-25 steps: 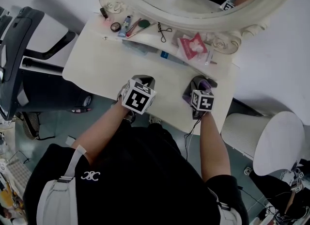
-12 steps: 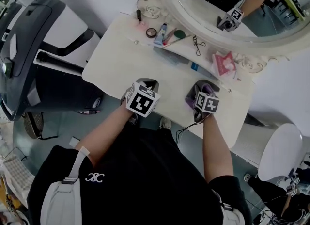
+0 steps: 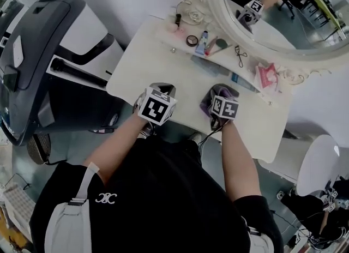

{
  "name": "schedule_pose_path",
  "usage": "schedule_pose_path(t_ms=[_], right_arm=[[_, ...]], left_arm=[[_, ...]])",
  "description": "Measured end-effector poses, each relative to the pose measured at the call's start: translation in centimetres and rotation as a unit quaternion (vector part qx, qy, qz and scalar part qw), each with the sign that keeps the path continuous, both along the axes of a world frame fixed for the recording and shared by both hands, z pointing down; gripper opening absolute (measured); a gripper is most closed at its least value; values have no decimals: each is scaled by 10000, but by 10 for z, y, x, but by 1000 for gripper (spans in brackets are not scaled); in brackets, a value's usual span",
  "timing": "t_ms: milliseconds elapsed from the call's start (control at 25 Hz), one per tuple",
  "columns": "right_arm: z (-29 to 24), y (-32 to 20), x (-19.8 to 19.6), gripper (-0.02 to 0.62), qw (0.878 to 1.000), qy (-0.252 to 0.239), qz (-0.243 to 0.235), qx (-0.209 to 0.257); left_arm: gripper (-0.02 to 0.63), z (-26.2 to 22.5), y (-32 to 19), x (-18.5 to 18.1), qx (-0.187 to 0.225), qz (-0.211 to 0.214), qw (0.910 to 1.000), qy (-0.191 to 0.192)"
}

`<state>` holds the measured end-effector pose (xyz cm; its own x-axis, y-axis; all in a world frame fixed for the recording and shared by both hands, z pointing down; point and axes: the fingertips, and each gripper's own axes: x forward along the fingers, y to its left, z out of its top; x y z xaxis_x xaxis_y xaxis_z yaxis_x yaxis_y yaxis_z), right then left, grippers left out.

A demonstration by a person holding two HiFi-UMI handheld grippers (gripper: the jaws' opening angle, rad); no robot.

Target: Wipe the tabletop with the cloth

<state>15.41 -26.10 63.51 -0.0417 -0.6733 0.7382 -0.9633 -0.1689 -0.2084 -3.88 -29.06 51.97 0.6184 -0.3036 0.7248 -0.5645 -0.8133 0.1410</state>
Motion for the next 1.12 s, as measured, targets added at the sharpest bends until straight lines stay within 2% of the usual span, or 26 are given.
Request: schedule_pose_path(t_ms=[240,480,640,1120], right_arm=[[-3,-42,-54,41,9995,48,-312,38],[-3,-78,-103,41,9955,139,-931,53],[-4,-102,-132,41,9913,212,-1295,78],[-6,-145,-177,41,9769,163,-2130,88]], left_arm=[[5,6,-6,-32,-115,-161,9998,40],[5,2,-14,-60,-12,-391,9992,53],[4,2,-22,-88,15,-695,9976,16],[5,6,-35,-129,-16,-1296,9915,-80]])
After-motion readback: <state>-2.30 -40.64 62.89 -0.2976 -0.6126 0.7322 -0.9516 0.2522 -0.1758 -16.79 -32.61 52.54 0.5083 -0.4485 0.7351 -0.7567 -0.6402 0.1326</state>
